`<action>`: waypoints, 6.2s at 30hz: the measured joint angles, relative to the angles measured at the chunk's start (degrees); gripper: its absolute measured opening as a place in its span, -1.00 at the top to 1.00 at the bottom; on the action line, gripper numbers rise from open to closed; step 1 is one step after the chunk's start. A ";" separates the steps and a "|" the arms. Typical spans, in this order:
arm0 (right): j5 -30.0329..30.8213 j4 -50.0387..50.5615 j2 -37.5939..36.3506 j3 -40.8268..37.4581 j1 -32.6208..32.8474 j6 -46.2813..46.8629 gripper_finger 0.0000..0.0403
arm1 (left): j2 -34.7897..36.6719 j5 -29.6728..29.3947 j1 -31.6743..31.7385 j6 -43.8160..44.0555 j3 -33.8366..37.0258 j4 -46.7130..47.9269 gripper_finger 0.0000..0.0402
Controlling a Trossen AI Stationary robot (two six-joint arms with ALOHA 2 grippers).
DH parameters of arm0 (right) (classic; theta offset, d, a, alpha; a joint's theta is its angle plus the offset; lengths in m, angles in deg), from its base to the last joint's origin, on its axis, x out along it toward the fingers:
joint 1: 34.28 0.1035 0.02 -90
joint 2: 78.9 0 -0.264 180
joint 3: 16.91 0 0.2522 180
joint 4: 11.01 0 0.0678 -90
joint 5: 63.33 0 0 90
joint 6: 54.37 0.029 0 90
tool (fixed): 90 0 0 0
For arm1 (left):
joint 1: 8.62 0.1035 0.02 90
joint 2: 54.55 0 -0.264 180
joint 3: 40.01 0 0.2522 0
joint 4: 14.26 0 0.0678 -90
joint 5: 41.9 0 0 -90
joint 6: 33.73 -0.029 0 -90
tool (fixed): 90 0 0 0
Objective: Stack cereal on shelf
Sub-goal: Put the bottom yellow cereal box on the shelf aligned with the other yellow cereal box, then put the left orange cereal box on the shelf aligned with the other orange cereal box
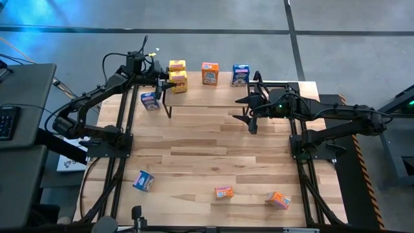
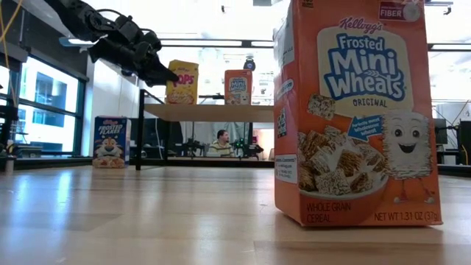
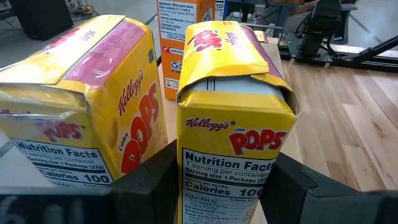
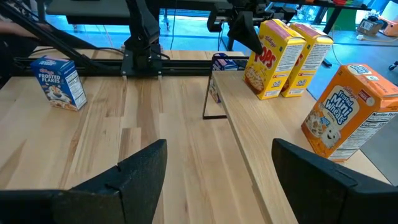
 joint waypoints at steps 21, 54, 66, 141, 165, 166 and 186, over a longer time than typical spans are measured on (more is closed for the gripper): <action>0.00 0.00 0.00 0.00 -0.01 0.00 -0.40 | 0.07 -1.52 0.05 0.00 0.00 0.45 0.16; 0.00 0.02 0.02 0.02 -0.01 0.00 -0.40 | 0.02 -2.31 0.46 -0.07 -0.02 0.74 -0.05; 0.00 0.02 0.02 0.02 -0.01 0.00 -0.40 | 1.38 -5.49 0.44 2.50 -0.02 0.58 -0.23; 0.00 0.02 0.02 0.04 -0.02 0.00 -0.40 | -12.62 -62.63 -71.46 20.23 -14.44 -1.78 -0.25; 0.00 0.33 0.02 0.04 -0.01 0.00 -0.40 | -29.99 -68.23 -85.80 37.69 -26.83 -2.75 -0.25; 0.00 0.33 0.02 0.04 0.00 0.00 -0.40 | -30.38 -68.20 -86.22 38.10 -27.08 -2.78 -0.25; -0.02 0.46 0.02 0.04 -0.02 0.00 -0.40 | -35.60 -68.39 -89.85 41.28 -28.70 -3.59 -0.49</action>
